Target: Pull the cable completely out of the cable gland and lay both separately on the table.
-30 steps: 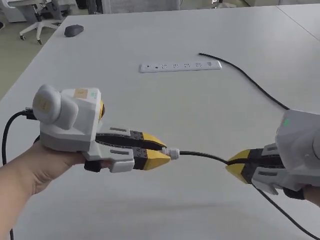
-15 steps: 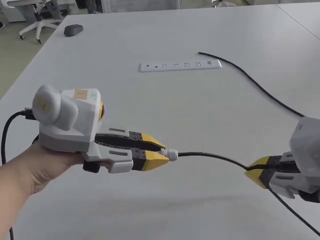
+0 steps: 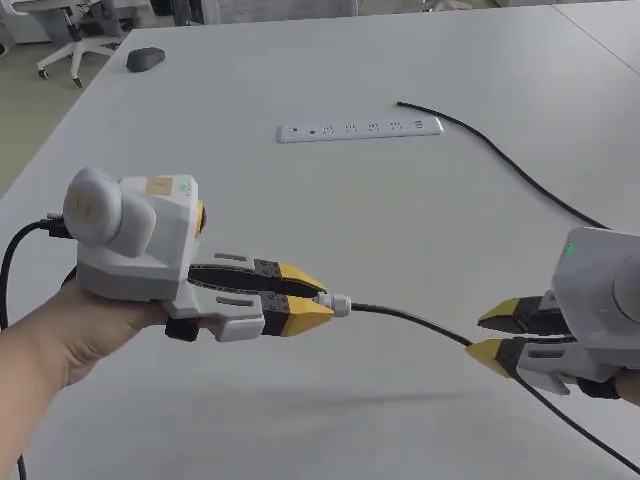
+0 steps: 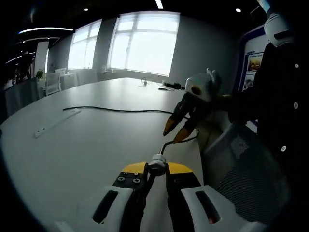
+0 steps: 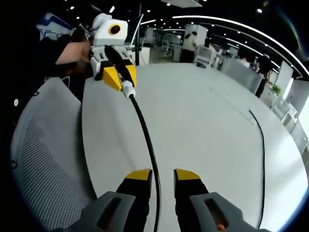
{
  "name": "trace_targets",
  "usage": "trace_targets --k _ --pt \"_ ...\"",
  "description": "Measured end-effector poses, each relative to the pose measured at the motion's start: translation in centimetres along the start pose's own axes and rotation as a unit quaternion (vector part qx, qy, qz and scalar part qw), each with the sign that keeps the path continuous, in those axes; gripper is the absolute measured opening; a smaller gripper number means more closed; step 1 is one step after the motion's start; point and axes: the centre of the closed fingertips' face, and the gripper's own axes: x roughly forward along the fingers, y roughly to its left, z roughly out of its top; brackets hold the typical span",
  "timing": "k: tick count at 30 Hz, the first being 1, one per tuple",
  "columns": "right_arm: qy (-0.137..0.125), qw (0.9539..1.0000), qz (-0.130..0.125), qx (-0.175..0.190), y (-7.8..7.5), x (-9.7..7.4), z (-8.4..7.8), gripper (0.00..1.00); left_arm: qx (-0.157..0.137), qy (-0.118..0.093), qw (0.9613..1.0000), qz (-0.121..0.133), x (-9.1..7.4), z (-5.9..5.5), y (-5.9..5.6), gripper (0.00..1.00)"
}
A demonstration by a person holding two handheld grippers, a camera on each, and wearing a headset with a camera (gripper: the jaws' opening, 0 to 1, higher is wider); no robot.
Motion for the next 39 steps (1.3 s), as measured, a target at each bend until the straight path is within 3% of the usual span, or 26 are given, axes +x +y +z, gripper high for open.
trace_targets --k 2,5,10,18,21,27,33,39 --pt "-0.027 0.9992 0.012 -0.025 0.8 0.1 2.2 0.16 0.001 0.002 1.0 0.001 -0.1 0.0 0.0 0.15" --pt "-0.045 0.9977 0.019 -0.048 1.5 0.2 4.4 0.14 0.001 0.001 1.0 -0.001 -0.1 0.0 -0.1 0.15" --pt "-0.059 0.9948 0.036 -0.075 3.0 1.4 6.4 0.13 0.004 0.0 1.0 -0.002 -0.1 0.2 -0.3 0.15" --pt "-0.03 0.9898 0.042 -0.133 4.0 3.5 6.4 0.07 0.006 -0.002 1.0 -0.008 0.0 0.5 -0.8 0.15" --pt "-0.035 0.9883 0.042 -0.143 4.3 3.5 6.6 0.0 0.008 -0.002 0.9999 -0.01 0.0 0.6 -0.9 0.15" --pt "-0.036 0.9882 0.039 -0.144 4.3 3.3 6.6 0.0 0.011 -0.004 0.9999 -0.01 -0.1 0.6 -1.0 0.15" --pt "-0.036 0.9917 0.033 -0.119 3.7 2.9 6.3 0.0 0.012 -0.007 0.9998 -0.01 0.0 0.8 -1.0 0.15" --pt "-0.036 0.9964 0.029 -0.071 2.9 2.2 5.3 0.0 0.014 -0.008 0.9998 -0.007 0.0 0.8 -0.8 0.15"
